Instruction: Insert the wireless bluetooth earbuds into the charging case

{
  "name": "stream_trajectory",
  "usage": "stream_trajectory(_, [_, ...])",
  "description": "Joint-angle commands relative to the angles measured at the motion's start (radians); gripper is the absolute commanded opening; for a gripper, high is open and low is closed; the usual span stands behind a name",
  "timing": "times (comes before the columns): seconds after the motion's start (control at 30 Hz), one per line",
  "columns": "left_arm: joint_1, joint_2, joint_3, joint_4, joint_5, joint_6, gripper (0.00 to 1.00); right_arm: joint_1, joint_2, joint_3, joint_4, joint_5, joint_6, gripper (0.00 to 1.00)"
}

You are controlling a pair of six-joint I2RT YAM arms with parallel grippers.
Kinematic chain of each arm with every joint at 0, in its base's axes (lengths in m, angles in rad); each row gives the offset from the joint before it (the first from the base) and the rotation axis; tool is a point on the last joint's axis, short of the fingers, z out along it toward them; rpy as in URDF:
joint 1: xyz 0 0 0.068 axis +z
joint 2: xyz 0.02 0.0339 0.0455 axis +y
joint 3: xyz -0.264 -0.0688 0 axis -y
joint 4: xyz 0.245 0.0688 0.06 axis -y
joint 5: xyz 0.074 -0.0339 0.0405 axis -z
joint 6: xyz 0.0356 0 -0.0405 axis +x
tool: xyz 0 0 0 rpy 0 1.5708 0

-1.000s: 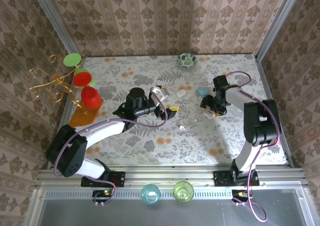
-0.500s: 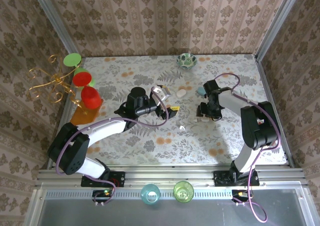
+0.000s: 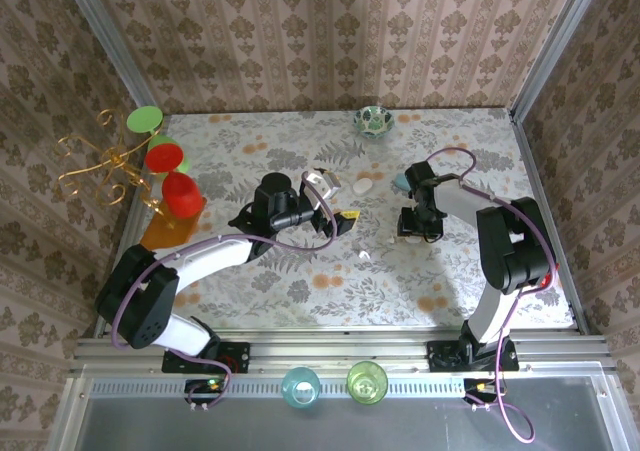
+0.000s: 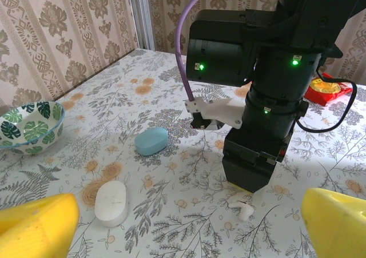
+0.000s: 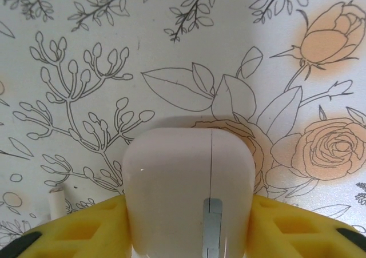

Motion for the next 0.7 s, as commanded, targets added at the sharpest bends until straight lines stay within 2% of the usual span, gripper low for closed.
stream_trajectory(0.0, [-0.006,0.001,0.035,0.007,0.001,-0.023,1.00,-0.002,0.015,0.001,-0.005,-0.002,-0.012,0.44])
stream_trajectory(0.13, [-0.006,0.002,0.036,0.005,0.001,-0.024,1.00,-0.003,-0.017,-0.005,-0.001,0.004,-0.010,0.45])
stream_trajectory(0.23, [-0.007,0.004,0.036,0.007,0.003,-0.023,1.00,-0.003,-0.016,0.012,-0.017,0.014,-0.009,0.60])
stream_trajectory(0.3, [-0.007,0.005,0.035,0.011,0.004,-0.023,1.00,-0.003,0.007,0.035,-0.040,0.023,-0.015,0.62])
stream_trajectory(0.67, [-0.008,-0.016,0.012,0.009,-0.008,-0.017,1.00,-0.003,0.094,0.113,-0.095,0.065,-0.024,0.60])
